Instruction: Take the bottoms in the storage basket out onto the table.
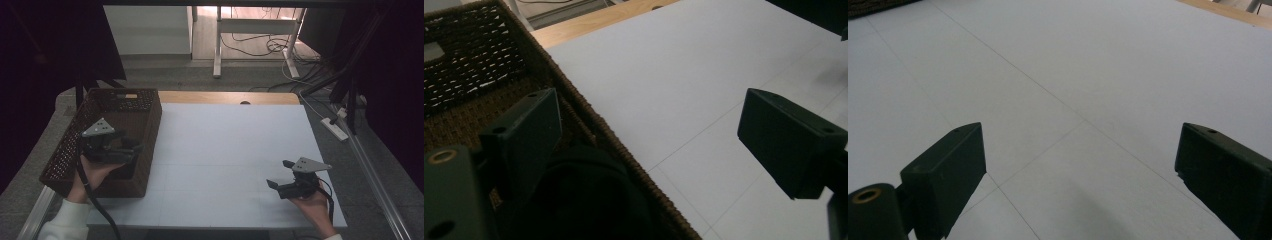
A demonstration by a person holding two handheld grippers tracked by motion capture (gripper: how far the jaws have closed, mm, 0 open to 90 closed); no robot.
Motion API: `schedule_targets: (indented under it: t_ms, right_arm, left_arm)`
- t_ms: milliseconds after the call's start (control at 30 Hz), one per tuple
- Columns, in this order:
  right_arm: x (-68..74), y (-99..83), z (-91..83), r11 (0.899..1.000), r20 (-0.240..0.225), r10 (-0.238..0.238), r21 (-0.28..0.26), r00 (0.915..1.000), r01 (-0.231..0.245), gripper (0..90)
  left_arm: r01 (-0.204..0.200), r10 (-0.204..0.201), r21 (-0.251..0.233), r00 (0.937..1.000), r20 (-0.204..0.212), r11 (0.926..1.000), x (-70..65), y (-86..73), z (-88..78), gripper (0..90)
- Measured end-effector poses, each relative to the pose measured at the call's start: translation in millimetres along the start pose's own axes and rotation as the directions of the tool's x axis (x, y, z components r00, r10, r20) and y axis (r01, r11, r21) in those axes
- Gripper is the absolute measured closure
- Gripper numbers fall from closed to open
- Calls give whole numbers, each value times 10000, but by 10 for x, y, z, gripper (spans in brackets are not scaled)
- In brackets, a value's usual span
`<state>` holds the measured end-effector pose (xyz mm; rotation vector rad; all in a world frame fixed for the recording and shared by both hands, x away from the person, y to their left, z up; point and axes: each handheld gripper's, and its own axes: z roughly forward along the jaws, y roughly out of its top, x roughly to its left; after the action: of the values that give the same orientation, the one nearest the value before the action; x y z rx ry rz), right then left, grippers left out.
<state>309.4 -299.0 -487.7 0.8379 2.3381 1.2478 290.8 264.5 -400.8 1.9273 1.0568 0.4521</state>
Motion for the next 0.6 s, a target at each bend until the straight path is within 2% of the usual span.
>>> schedule_targets:
  t_ms: [333, 600]
  right_arm:
    - [0, -10, 14, 10000, 1, 32, 94, 10000, -32, 60]
    - [5, -17, 34, 9998, 7, -2, 205, 10000, 2, 60]
  left_arm:
    - [209, -202, 251, 9993, -301, 9995, 192, -11, 36, 114]
    - [444, -434, 354, 9987, -282, 9984, 296, 7, 111, 115]
